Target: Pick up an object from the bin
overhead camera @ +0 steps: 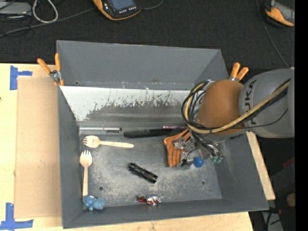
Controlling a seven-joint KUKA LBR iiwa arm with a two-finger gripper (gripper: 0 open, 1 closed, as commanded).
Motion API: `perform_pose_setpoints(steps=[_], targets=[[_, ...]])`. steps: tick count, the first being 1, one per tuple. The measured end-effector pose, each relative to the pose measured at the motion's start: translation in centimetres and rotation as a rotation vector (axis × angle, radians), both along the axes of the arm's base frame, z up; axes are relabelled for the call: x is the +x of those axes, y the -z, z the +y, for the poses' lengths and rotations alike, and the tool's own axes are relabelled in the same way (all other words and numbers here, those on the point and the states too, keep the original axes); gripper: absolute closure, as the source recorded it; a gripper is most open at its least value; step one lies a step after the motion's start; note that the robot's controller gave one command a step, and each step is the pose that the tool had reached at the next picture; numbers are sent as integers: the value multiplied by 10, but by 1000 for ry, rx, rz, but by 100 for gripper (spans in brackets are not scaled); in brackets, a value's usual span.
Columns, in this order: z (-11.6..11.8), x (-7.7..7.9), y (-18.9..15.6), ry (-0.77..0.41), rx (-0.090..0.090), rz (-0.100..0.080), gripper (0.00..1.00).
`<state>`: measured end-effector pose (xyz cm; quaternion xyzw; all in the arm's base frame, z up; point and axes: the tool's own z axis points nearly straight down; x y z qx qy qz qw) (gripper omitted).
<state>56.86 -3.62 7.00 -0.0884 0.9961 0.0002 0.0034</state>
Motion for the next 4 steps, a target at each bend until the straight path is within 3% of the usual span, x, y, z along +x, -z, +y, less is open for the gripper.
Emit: perform_pose_setpoints(steps=[1, 2, 3, 4], targets=[[2, -3, -29, 2, 2, 12, 100], [-35, 21, -26, -95, 0, 2, 100], [-3, 14, -4, -16, 4, 6, 100], [-12, 15, -54, -27, 3, 12, 100]])
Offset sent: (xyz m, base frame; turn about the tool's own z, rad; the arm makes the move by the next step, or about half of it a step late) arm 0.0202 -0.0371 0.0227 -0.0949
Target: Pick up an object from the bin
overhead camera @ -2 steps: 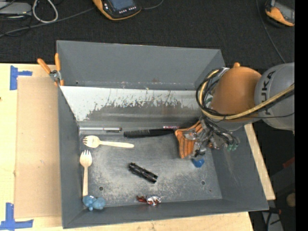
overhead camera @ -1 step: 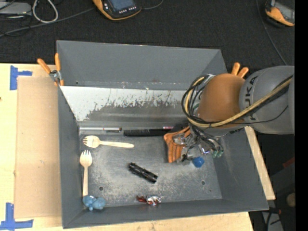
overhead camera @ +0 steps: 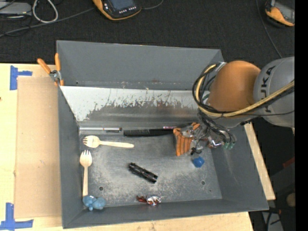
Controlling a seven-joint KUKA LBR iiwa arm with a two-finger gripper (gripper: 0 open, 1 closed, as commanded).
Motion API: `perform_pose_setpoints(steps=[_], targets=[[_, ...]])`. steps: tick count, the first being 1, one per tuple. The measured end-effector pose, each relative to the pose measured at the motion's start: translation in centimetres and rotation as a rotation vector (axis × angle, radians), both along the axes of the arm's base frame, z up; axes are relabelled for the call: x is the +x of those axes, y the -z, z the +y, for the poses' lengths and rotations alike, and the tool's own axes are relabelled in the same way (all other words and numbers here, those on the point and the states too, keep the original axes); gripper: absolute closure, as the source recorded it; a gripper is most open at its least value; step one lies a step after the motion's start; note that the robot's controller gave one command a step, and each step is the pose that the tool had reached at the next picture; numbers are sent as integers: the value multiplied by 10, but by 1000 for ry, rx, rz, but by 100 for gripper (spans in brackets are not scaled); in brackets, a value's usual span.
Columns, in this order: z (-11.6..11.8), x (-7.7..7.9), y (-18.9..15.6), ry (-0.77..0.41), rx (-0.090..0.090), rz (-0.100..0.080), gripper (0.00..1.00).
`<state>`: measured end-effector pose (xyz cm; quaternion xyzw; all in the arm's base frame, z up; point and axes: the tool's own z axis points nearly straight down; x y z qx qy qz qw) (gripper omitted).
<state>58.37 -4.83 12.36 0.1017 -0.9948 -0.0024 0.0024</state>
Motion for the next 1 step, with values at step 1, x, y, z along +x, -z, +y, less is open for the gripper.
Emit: perform_pose_setpoints(steps=[1], targets=[[-25, -66, -52, -66, 3, 7, 100]])
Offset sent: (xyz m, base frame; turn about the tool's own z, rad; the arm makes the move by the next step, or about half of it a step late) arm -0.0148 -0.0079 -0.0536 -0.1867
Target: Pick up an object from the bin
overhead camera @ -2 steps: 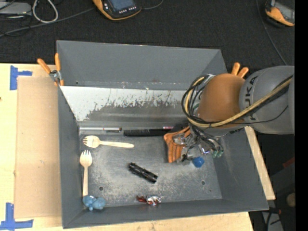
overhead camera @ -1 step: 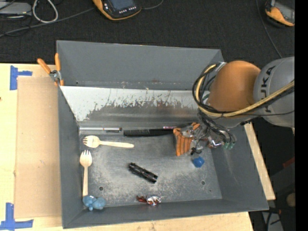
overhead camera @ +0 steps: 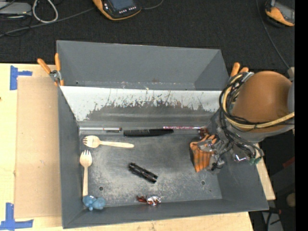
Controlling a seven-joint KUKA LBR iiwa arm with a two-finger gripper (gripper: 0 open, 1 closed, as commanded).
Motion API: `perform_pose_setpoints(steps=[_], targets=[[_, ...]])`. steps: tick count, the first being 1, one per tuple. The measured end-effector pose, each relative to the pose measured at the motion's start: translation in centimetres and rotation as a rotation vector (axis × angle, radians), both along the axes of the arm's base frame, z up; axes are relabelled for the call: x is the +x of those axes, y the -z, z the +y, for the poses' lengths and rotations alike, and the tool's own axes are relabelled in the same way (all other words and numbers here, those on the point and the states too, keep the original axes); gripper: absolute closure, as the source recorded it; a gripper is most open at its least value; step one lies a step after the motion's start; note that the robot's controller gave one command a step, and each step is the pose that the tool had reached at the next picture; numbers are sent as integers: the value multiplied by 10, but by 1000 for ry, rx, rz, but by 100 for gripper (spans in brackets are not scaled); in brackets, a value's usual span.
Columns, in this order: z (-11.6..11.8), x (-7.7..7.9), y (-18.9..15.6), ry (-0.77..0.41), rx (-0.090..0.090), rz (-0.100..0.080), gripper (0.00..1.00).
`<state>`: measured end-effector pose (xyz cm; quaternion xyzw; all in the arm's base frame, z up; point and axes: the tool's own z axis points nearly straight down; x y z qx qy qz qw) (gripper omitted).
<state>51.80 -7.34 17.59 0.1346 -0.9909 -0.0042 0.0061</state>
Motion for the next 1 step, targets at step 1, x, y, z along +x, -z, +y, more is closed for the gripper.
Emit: perform_pose_setpoints(steps=[1], targets=[[6, 25, 45, -61, -2, -18, 100]])
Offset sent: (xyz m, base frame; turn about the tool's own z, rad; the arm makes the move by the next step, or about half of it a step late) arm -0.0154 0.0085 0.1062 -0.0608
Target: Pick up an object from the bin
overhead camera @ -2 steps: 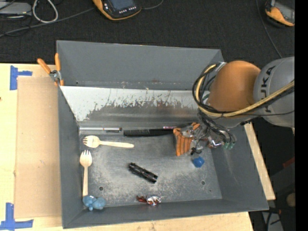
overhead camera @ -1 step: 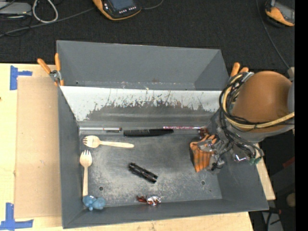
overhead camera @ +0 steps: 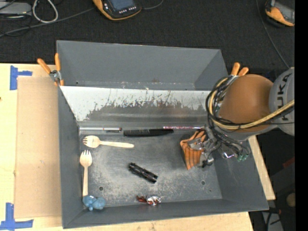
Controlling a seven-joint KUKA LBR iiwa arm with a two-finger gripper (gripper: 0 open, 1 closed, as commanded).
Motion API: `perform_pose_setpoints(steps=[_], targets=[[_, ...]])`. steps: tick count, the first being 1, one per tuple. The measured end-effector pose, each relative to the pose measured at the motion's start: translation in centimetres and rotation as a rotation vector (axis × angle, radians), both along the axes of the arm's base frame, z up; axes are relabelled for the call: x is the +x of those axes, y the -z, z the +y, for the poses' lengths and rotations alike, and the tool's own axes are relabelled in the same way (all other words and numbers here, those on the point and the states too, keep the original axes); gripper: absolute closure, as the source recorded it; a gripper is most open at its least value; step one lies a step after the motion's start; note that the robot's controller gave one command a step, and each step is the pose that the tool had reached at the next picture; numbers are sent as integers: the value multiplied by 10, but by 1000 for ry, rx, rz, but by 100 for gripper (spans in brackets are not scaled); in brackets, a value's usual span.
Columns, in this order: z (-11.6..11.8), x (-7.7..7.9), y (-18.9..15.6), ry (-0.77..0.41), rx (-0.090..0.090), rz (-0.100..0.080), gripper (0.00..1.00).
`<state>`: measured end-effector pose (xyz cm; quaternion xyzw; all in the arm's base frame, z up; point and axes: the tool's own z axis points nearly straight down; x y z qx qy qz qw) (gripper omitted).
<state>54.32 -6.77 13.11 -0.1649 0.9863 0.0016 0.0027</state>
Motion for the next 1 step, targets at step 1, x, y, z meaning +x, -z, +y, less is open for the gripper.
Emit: perform_pose_setpoints(steps=[1], targets=[[3, -17, -37, -6, 2, 17, 100]])
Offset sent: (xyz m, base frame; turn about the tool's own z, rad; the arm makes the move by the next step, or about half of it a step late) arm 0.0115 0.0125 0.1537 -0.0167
